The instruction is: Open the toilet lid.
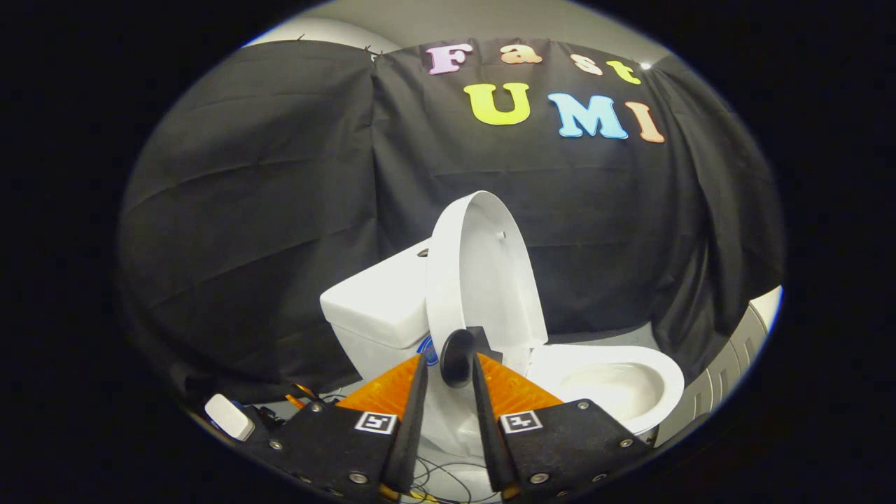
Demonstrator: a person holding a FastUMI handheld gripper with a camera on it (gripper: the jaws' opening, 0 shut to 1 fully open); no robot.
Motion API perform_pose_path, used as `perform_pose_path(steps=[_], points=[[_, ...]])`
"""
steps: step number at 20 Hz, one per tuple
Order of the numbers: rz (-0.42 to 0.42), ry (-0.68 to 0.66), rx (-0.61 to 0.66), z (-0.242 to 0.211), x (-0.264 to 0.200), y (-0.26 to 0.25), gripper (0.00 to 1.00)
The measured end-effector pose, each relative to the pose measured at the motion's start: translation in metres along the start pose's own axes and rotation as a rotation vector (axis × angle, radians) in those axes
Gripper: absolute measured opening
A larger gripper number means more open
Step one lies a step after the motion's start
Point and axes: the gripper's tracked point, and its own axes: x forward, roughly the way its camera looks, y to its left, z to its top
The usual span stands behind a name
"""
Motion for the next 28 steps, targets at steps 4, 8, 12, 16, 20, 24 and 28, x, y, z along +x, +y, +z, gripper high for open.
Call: perform_pose_path(steps=[4, 8, 12, 16, 20, 24, 28], points=[[-0.029, -0.055, 0.033, 0.021, -0.022, -0.016, 0.96], [-0.024, -0.122, 0.066, 0.054, -0.054, -0.039, 0.96], [-0.038, -0.221, 0.059, 0.092, -0.089, -0.077, 0.96], [-0.080, -0.280, 0.059, 0.101, -0.110, -0.132, 0.95], [-0.119, -0.309, 0.076, 0.102, -0.120, -0.186, 0.96], [-0.145, -0.344, 0.098, 0.112, -0.139, -0.237, 0.96], [-0.221, -0.342, 0.056, 0.122, -0.170, -0.299, 0.96]])
